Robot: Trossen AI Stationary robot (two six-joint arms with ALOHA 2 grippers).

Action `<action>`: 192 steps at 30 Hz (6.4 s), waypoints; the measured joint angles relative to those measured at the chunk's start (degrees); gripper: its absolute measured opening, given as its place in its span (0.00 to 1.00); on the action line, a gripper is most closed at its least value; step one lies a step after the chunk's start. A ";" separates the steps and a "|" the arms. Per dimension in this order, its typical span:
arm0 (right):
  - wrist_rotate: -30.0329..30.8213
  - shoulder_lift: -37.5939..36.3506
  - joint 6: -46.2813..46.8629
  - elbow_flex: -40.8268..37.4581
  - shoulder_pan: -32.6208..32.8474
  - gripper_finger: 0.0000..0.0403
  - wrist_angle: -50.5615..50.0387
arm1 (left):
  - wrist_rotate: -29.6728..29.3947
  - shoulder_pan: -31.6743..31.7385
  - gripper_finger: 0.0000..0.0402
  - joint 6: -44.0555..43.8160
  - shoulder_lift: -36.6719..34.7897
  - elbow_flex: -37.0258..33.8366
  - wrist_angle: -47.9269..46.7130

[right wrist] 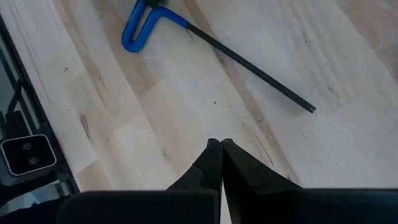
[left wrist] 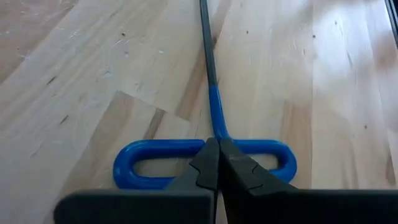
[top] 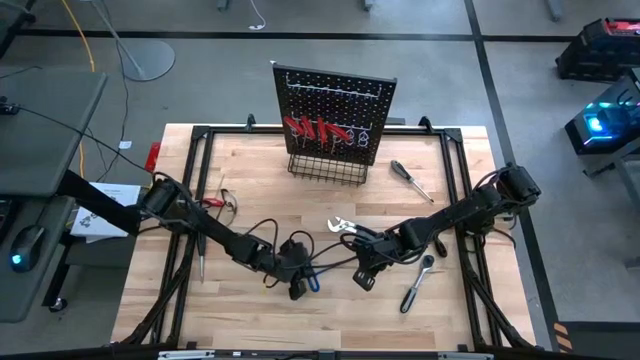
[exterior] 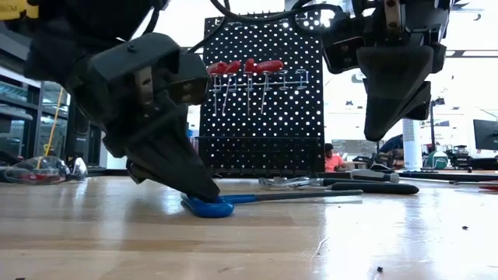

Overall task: Hang tools onto peg board
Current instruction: Hang the blue pick tool on the pegboard

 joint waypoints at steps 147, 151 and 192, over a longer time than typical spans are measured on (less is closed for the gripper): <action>45.55 -9.44 -40.19 21.09 -12.65 0.00 13.58 | -22.34 24.06 0.69 5.99 -36.23 16.29 25.86; 44.80 -9.44 -40.01 21.09 -12.66 0.00 12.59 | -24.03 24.38 0.69 6.01 -36.17 17.78 19.42; 48.57 -12.03 -38.66 21.14 -7.73 0.48 6.99 | 20.28 45.34 0.02 32.81 -46.13 17.98 -8.97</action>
